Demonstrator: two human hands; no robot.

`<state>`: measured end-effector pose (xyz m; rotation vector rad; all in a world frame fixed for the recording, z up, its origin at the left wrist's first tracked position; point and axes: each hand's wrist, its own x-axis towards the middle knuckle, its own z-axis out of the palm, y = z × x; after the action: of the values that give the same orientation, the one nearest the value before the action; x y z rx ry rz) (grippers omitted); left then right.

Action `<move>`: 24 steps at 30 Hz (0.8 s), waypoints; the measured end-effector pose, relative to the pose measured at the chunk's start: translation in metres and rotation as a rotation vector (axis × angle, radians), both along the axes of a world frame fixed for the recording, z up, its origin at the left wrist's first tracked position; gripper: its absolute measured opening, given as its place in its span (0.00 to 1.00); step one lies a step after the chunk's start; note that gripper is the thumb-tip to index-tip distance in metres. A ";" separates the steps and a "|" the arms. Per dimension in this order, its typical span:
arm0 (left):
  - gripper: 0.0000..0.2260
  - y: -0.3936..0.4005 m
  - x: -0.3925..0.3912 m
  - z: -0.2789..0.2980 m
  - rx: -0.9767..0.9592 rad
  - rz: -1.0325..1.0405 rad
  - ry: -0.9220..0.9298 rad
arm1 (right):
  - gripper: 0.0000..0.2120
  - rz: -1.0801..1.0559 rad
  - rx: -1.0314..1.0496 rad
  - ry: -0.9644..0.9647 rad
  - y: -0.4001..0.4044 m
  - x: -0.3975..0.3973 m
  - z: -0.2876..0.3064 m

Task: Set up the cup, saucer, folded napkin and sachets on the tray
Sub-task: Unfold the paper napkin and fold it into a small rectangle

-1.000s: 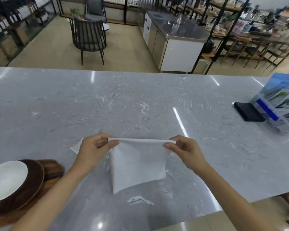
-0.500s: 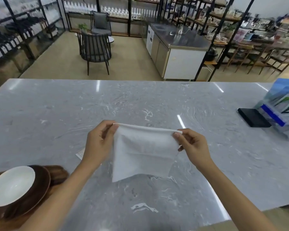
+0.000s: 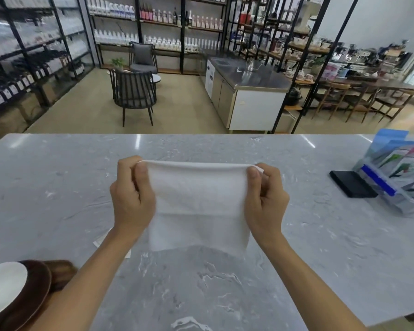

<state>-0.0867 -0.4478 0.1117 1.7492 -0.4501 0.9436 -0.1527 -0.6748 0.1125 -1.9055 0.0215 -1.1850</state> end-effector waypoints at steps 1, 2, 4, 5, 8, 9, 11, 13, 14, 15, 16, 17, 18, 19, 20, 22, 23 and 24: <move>0.09 0.002 0.004 0.004 0.001 -0.019 0.013 | 0.05 0.008 0.009 0.001 -0.003 0.004 0.004; 0.08 0.003 0.009 0.007 -0.004 -0.035 0.045 | 0.05 0.021 0.024 0.017 -0.006 0.009 0.007; 0.08 0.003 0.021 0.006 -0.013 -0.062 0.128 | 0.06 0.052 0.049 0.088 -0.010 0.021 0.008; 0.08 0.002 0.027 0.004 -0.003 -0.067 0.160 | 0.06 0.067 0.052 0.132 -0.012 0.027 0.006; 0.07 0.002 0.044 -0.009 0.082 -0.090 0.220 | 0.09 0.119 0.080 0.246 -0.020 0.042 -0.003; 0.07 0.004 0.048 -0.013 0.110 -0.103 0.235 | 0.09 0.140 0.088 0.268 -0.025 0.045 -0.007; 0.07 0.010 0.050 -0.021 0.160 -0.118 0.242 | 0.07 0.178 0.071 0.310 -0.035 0.046 -0.016; 0.06 0.019 0.044 -0.032 0.236 -0.136 0.222 | 0.03 0.230 0.019 0.351 -0.048 0.039 -0.028; 0.06 0.024 0.038 -0.039 0.298 -0.150 0.211 | 0.03 0.259 -0.028 0.373 -0.053 0.032 -0.036; 0.08 0.031 0.029 -0.048 0.383 -0.163 0.202 | 0.04 0.280 -0.084 0.400 -0.059 0.022 -0.044; 0.12 0.037 0.019 -0.060 0.472 -0.187 0.195 | 0.07 0.294 -0.135 0.435 -0.064 0.011 -0.053; 0.15 0.044 0.005 -0.072 0.546 -0.220 0.195 | 0.09 0.307 -0.173 0.475 -0.067 -0.002 -0.063; 0.16 0.050 -0.010 -0.085 0.596 -0.256 0.204 | 0.10 0.324 -0.204 0.519 -0.069 -0.017 -0.075; 0.18 0.056 -0.026 -0.098 0.630 -0.292 0.221 | 0.11 0.341 -0.237 0.565 -0.070 -0.033 -0.089; 0.20 0.061 -0.042 -0.112 0.658 -0.322 0.241 | 0.11 0.362 -0.269 0.613 -0.069 -0.050 -0.103; 0.24 0.071 -0.071 -0.136 0.719 -0.360 0.277 | 0.11 0.417 -0.336 0.696 -0.066 -0.084 -0.130; 0.25 0.076 -0.084 -0.146 0.740 -0.371 0.297 | 0.11 0.442 -0.366 0.725 -0.064 -0.100 -0.140; 0.25 0.079 -0.095 -0.155 0.737 -0.379 0.325 | 0.12 0.462 -0.378 0.744 -0.062 -0.113 -0.148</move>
<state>-0.1814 -0.3683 -0.0431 2.3041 -0.9531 0.2049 -0.2658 -0.7371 -0.0356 -2.4122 -0.2423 -0.1394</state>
